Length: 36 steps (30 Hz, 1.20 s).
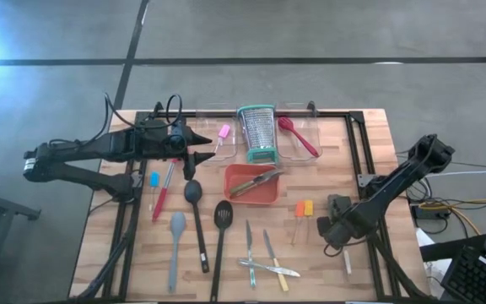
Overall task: Pick & Place Kitchen Items
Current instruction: Put the gray spatula into the left transparent bin
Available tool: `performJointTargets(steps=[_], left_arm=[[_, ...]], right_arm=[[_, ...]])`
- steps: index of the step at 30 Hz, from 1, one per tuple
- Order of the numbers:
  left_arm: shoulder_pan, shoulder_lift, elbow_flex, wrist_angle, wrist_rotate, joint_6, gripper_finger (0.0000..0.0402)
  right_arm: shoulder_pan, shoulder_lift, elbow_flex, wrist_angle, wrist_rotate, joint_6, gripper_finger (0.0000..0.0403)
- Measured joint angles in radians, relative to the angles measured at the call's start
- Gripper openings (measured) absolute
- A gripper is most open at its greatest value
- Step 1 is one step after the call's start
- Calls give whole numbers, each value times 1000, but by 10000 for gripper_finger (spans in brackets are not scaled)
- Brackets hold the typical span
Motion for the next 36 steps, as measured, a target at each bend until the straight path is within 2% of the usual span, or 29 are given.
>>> performJointTargets(steps=[8, 12, 17, 21, 25, 30, 36], left_arm=[[0, 1, 0, 0, 2, -3, 223], [0, 1, 0, -1, 22, -18, 223], [0, 21, 0, 1, 84, -101, 223], [-4, 72, 0, 39, 179, -142, 223], [-18, 154, 0, 186, 282, -153, 223], [-28, 275, 0, 431, 411, -174, 223], [-26, 414, 0, 753, 509, -264, 223]], right_arm=[[9, -57, 109, -161, 91, -1, 43], [10, -73, 190, -270, 186, -8, 43], [9, -85, 315, -327, 433, -60, 43], [4, -87, 427, -330, 705, -142, 43], [-16, -85, 546, -330, 918, -283, 43], [-54, -78, 695, -311, 1085, -509, 43], [-97, -76, 812, -194, 1181, -813, 43]])
